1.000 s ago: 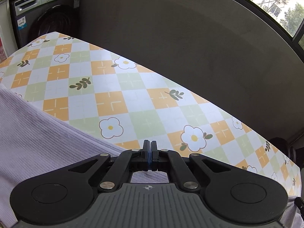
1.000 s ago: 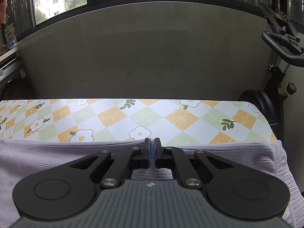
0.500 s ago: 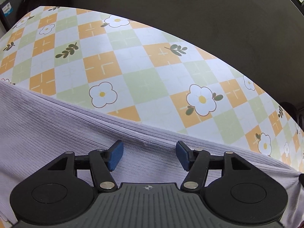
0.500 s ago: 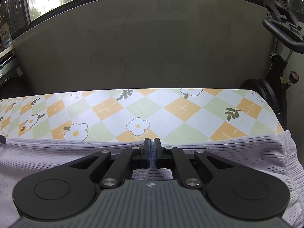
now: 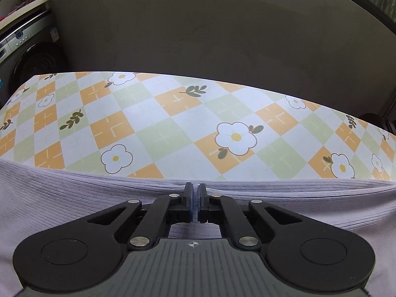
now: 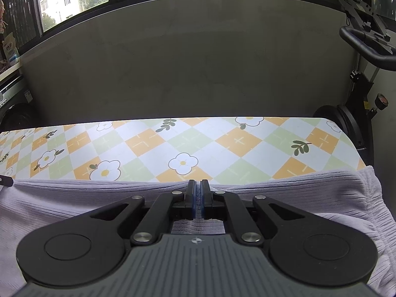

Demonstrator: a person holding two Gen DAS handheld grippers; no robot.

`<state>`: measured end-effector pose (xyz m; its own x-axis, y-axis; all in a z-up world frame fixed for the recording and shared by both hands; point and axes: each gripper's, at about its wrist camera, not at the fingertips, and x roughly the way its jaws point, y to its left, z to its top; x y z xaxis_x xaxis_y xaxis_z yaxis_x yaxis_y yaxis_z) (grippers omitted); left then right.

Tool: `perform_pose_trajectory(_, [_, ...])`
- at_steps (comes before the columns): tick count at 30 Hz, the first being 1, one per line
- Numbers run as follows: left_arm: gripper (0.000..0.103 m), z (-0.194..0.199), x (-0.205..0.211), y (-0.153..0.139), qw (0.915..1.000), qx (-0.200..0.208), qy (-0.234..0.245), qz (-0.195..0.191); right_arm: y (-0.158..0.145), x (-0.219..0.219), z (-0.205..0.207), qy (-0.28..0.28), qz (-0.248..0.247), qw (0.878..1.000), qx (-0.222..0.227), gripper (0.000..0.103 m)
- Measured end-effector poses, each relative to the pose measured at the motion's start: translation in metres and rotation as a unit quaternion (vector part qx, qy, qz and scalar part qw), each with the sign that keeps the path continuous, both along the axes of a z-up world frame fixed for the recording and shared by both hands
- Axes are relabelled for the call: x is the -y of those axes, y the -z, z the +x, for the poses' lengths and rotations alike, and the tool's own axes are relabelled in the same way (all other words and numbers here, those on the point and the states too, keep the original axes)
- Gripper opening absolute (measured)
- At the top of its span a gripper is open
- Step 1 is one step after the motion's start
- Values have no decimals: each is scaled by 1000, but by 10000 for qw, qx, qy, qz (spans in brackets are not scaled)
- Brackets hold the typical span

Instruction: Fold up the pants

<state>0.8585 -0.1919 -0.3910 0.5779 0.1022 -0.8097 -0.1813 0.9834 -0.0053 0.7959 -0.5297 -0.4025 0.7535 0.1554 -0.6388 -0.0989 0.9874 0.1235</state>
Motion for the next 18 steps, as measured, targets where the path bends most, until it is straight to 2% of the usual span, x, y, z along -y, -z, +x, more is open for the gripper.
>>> perform_pose_trajectory(6, [3, -6, -4, -7, 9997, 235, -73, -22, -6, -1, 3, 35, -21, 9999, 143, 3])
perform_pose_trajectory(10, [2, 10, 1, -7, 9993, 346, -90, 104, -5, -3, 15, 84, -68, 9999, 118, 3])
perform_pose_trajectory(14, [1, 30, 5, 4, 9987, 277, -59, 425, 15, -5, 33, 118, -189, 9995, -232, 3])
perform_pose_trajectory(18, [1, 33, -2, 14, 9990, 102, -214, 374, 32, -6, 41, 138, -204, 9983, -523, 3])
